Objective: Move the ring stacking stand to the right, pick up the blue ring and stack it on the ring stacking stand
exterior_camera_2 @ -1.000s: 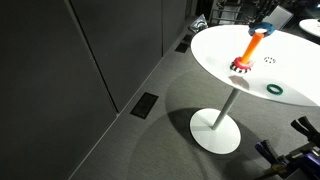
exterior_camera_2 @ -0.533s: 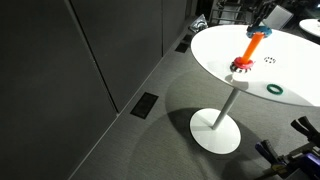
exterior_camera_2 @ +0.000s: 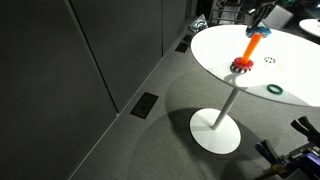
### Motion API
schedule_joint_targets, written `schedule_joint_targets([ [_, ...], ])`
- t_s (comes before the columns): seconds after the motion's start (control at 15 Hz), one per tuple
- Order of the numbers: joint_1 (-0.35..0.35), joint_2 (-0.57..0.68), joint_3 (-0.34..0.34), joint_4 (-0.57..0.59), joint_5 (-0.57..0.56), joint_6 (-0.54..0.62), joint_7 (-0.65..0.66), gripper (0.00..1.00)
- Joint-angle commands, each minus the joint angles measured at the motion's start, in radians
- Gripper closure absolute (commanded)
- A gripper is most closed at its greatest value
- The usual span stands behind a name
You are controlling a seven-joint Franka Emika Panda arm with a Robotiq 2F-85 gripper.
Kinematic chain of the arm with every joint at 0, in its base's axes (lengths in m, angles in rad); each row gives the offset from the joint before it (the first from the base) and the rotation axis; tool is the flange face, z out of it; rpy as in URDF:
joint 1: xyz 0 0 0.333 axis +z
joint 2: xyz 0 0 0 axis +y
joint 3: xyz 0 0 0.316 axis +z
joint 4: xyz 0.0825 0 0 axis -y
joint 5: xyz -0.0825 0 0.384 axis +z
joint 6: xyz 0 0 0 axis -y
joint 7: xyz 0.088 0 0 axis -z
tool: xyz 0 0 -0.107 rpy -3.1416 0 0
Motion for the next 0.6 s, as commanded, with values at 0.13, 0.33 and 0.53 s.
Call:
schedule_joint_targets([
  [0.13, 0.029, -0.070, -0.025, -0.091, -0.078, 0.072, 0.073, 0.91],
  [0.33, 0.041, -0.086, -0.037, -0.125, -0.123, 0.103, 0.113, 0.91],
  [0.53, 0.056, -0.101, -0.052, -0.164, -0.187, 0.140, 0.168, 0.91],
])
